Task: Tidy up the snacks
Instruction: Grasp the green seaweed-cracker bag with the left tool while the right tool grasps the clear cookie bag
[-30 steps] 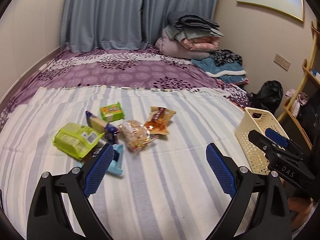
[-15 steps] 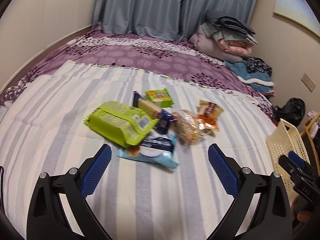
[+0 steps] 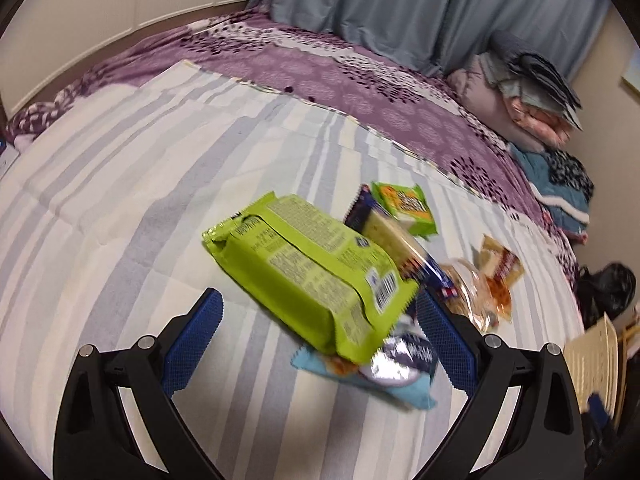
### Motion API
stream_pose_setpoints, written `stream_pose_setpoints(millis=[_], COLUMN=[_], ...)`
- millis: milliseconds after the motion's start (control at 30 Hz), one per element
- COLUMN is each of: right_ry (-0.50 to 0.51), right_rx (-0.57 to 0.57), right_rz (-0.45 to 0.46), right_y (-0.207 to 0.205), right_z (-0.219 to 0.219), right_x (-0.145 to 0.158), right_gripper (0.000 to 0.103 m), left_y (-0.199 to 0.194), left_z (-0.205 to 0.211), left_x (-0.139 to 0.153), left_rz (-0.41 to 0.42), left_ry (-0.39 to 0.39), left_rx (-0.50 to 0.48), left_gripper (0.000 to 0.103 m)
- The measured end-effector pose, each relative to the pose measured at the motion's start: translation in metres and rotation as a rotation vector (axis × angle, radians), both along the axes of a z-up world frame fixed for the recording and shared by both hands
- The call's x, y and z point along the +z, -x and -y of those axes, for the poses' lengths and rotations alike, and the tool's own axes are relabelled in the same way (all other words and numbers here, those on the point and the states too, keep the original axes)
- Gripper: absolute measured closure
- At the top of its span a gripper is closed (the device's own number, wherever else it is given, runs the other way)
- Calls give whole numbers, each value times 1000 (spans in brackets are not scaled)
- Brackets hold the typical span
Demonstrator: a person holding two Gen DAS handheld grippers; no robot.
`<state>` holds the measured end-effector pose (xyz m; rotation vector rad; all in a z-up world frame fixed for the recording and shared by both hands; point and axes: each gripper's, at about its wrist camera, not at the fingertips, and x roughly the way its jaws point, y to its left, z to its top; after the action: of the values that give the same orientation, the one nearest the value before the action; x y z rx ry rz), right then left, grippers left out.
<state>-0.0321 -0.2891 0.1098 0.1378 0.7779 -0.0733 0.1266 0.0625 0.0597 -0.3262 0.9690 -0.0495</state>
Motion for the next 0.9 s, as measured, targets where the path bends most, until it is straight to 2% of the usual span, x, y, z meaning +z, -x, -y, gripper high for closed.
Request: stream_pose_setpoints(millis=[300, 433, 633, 733, 900], right_ry=[-17, -23, -25, -28, -23], right_rx=[9, 4, -5, -9, -7], right_rz=[-35, -44, -47, -52, -51], right_y=[-13, -16, -17, -18, -21], right_z=[-1, 0, 5, 7, 5], right_x=[-16, -22, -26, -28, -29], right_gripper=[13, 13, 13, 13, 13], left_y=[-43, -58, -71, -76, -76], left_z=[-10, -9, -3, 1, 2], left_x=[-15, -28, -40, -42, -43], left_rz=[-51, -105, -147, -157, -157], left_ry=[63, 43, -19, -52, -67], left_rx=[157, 220, 220, 191, 154], left_gripper=[4, 3, 3, 3, 3])
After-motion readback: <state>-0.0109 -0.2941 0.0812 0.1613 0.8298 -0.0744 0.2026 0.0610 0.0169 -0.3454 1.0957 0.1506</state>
